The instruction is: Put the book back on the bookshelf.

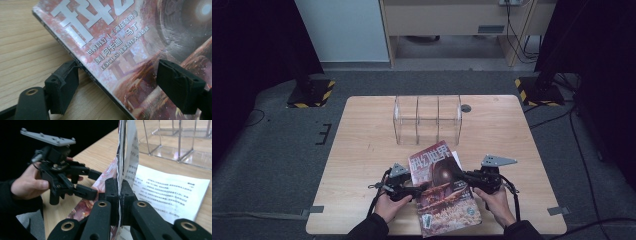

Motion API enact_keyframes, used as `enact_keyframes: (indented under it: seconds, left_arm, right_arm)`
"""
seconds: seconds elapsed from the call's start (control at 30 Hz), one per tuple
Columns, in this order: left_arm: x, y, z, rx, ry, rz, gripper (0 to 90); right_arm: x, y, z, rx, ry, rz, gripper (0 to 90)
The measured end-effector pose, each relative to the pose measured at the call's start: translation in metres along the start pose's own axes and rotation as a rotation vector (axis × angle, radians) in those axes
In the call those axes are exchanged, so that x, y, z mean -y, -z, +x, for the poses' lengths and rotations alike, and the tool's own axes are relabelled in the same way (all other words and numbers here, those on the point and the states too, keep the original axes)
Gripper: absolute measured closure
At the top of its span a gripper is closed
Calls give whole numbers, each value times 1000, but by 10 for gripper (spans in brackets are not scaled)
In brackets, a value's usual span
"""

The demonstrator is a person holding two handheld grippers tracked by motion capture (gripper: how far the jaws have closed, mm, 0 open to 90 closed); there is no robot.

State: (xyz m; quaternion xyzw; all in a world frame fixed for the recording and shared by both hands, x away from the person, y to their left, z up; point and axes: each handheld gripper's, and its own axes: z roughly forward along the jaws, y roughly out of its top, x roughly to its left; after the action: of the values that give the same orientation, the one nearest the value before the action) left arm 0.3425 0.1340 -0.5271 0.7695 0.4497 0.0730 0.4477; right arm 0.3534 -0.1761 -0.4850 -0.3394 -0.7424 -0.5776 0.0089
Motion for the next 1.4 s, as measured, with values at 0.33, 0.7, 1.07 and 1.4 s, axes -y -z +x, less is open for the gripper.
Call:
enact_keyframes:
  seconds: [0.33, 0.7, 1.07, 1.4]
  left_arm:
    - [2, -6, 6, 40, 10, 31, 221]
    - [3, -8, 2, 86, -32, 49, 348]
    - [1, -14, 3, 81, 4, 31, 486]
    - [0, -12, 4, 99, 28, 45, 502]
  right_arm:
    - [4, -4, -5, 50, -10, 38, 885]
    - [22, -19, -19, 210, -35, 235, 872]
    - [20, -19, -21, 305, -9, 267, 564]
    - [26, -21, -26, 372, -15, 331, 459]
